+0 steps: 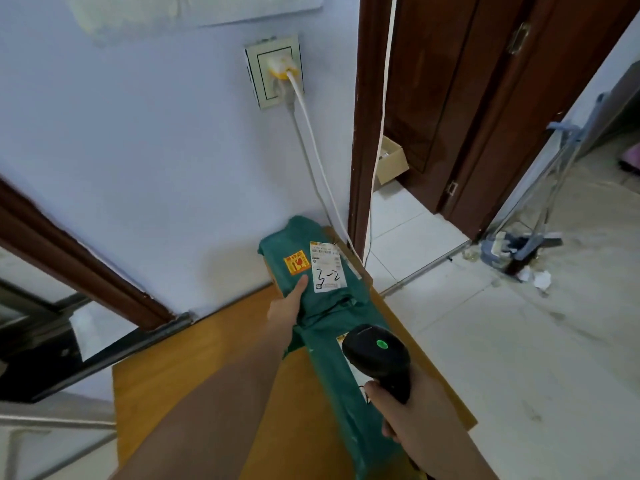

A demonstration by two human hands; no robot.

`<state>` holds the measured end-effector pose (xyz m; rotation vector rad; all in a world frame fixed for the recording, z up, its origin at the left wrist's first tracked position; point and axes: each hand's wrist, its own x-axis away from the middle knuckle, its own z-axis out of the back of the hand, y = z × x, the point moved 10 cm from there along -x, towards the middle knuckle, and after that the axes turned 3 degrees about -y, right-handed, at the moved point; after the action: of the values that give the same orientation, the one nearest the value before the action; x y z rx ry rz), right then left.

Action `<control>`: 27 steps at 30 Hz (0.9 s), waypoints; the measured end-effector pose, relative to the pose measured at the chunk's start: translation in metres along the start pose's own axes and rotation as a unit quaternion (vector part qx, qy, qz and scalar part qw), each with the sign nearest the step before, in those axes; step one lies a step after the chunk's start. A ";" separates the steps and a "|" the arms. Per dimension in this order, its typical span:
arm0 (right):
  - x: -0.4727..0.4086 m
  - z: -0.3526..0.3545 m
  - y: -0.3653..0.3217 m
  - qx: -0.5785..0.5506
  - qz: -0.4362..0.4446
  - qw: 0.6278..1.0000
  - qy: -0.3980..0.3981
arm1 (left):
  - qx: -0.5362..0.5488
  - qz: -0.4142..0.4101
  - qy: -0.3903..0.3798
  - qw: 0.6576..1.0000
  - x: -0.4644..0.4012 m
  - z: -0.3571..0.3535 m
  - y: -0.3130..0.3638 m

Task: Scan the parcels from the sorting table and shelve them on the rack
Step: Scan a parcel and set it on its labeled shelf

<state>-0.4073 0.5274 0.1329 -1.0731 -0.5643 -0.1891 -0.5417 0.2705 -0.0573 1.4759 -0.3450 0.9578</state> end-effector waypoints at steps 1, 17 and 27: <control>-0.003 0.001 0.003 -0.005 -0.006 1.000 0.000 | -0.008 -0.003 0.007 1.000 -0.001 0.001 0.002; -0.023 0.012 0.026 0.005 -0.014 1.000 0.026 | -0.068 -0.121 0.059 0.989 0.011 0.003 0.026; -0.018 0.011 0.036 0.003 0.000 1.000 0.026 | -0.179 -0.144 0.092 0.969 0.025 -0.001 0.030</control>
<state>-0.4114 0.5516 0.0996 -1.0584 -0.5178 -0.2153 -0.5480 0.2744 -0.0189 1.0627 -0.1514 0.7457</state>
